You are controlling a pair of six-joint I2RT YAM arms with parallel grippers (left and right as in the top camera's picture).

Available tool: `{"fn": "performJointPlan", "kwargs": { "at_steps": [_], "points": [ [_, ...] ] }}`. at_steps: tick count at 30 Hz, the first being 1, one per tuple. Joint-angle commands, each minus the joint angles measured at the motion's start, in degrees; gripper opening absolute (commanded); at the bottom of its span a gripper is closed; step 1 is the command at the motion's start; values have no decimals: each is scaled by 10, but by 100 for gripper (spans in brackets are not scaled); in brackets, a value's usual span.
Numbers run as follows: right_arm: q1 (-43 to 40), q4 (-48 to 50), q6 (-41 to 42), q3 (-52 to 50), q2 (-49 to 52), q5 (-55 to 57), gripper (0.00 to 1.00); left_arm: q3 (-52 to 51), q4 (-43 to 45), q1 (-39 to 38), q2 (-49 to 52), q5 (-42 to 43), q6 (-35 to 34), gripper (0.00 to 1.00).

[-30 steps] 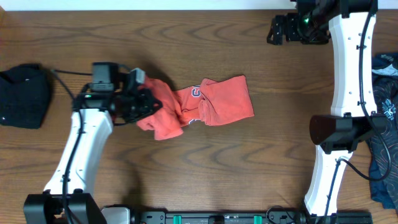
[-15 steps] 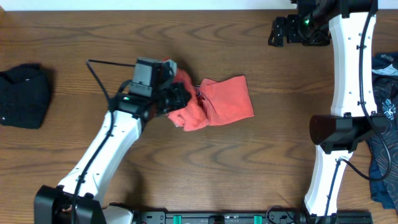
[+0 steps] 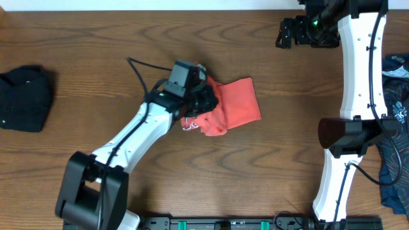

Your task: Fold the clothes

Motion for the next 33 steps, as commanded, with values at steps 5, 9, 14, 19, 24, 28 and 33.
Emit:
{"fn": "performJointPlan", "kwargs": {
  "at_steps": [5, 9, 14, 19, 24, 28, 33],
  "points": [
    [-2, -2, 0, -2, -18, 3, 99, 73, 10, -27, 34, -5, -9, 6],
    [-2, -2, 0, -2, -18, 3, 99, 83, 13, -30, 42, -5, -16, 6],
    [-2, -2, -1, -2, -18, 4, 99, 83, 14, -31, 46, -4, -21, 6],
    [-3, -2, -5, -2, -18, 4, 99, 91, 9, -39, 46, -2, -28, 6],
    [-11, -2, 18, -2, -17, 91, 99, 112, -8, -59, 46, -3, -23, 6],
    [-34, -2, 21, -19, -16, 80, 99, 121, -21, -76, 46, -16, -19, 6],
    [-56, -2, 21, -62, -16, 60, 99, 121, -20, -94, 54, -37, -17, 6]
  ]
}}
